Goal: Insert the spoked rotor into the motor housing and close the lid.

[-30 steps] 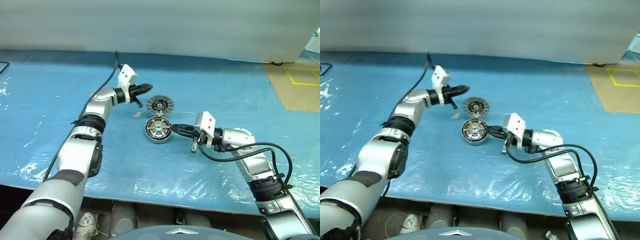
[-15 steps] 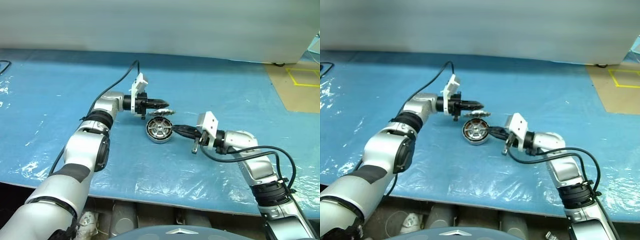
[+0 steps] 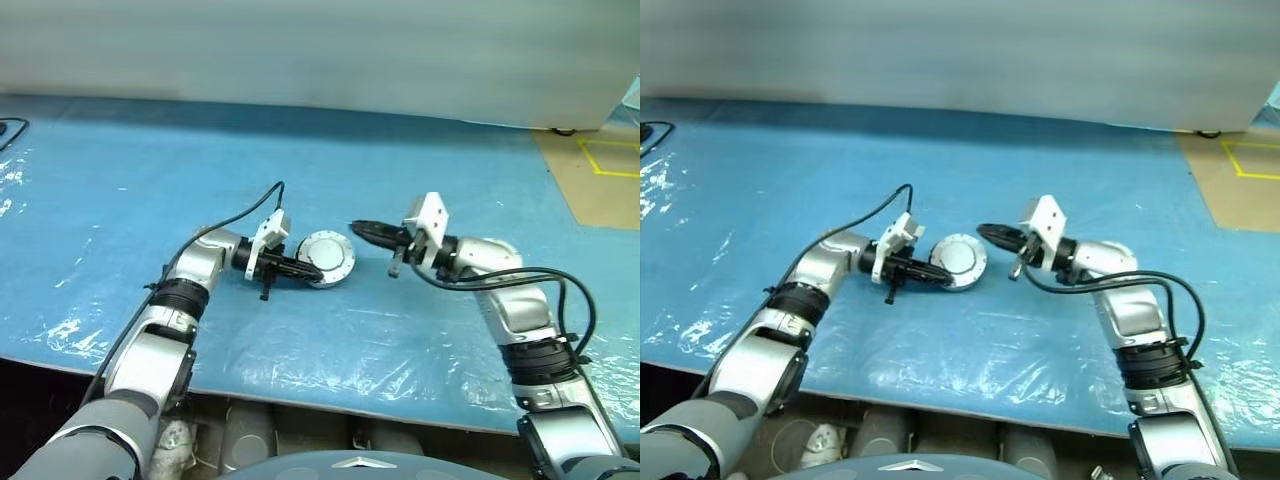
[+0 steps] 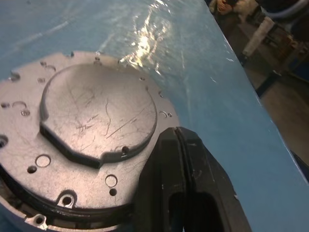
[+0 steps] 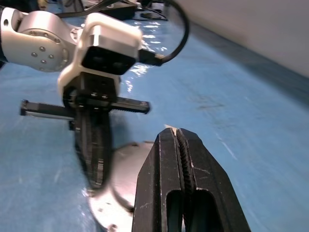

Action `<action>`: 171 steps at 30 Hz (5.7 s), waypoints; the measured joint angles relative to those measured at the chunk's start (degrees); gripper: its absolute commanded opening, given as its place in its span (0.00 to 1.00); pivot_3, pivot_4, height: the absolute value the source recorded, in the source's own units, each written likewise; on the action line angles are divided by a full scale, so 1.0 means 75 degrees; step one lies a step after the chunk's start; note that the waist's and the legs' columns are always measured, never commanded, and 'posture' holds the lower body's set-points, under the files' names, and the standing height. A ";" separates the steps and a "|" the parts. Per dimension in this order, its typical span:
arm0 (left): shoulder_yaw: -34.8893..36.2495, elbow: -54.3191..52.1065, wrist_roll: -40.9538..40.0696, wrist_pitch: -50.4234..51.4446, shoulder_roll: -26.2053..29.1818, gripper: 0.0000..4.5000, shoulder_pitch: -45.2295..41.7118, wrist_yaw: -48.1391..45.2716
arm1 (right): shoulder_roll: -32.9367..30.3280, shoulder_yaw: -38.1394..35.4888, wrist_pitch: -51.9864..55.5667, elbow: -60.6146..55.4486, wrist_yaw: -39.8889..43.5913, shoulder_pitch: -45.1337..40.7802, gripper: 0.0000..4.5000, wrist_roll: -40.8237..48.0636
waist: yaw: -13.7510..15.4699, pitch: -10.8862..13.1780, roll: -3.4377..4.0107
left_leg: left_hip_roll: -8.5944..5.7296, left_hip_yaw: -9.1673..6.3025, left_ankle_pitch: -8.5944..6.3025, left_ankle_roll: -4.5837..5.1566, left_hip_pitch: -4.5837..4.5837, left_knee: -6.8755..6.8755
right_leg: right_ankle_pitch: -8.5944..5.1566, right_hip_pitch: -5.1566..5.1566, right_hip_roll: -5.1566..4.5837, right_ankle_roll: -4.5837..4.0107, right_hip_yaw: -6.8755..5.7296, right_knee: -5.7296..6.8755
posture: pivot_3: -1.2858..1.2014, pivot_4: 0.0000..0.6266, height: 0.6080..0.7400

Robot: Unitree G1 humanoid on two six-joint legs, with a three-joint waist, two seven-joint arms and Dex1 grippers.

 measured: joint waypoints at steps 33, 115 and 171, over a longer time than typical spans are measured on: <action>0.1564 -0.4962 -0.1052 -0.0683 0.1072 0.00 0.4551 0.3978 | 0.1020 0.1092 -0.0213 0.1873 -0.0466 -0.0702 1.00 -0.1230 | -0.0230 0.0003 0.0006 | 0.0004 0.0016 -0.0013 -0.0025 0.0035 -0.0010 | -0.0002 0.0009 0.0013 -0.0002 0.0022 -0.0007 | 0.52 0.24 1.00; 0.1127 -0.4515 -0.0875 -0.1032 0.1046 0.00 0.4206 0.4302 | 0.0986 0.1929 0.0222 0.1413 -0.0371 -0.0910 0.66 -0.1919 | -0.0388 -0.0006 0.0006 | 0.0001 0.0024 -0.0013 -0.0026 0.0054 -0.0004 | -0.0002 0.0023 0.0015 -0.0001 0.0035 0.0009 | 0.52 0.24 1.00; -0.0101 -0.4102 0.0295 -0.0769 0.0830 0.00 0.3593 0.4995 | 0.1075 0.1669 0.0732 0.1478 -0.0433 -0.0844 1.00 -0.1676 | -0.0313 -0.0063 0.0038 | -0.0012 0.0033 -0.0032 0.0003 0.0144 -0.0047 | -0.0009 0.0101 0.0005 0.0003 0.0065 -0.0039 | 0.52 0.24 1.00</action>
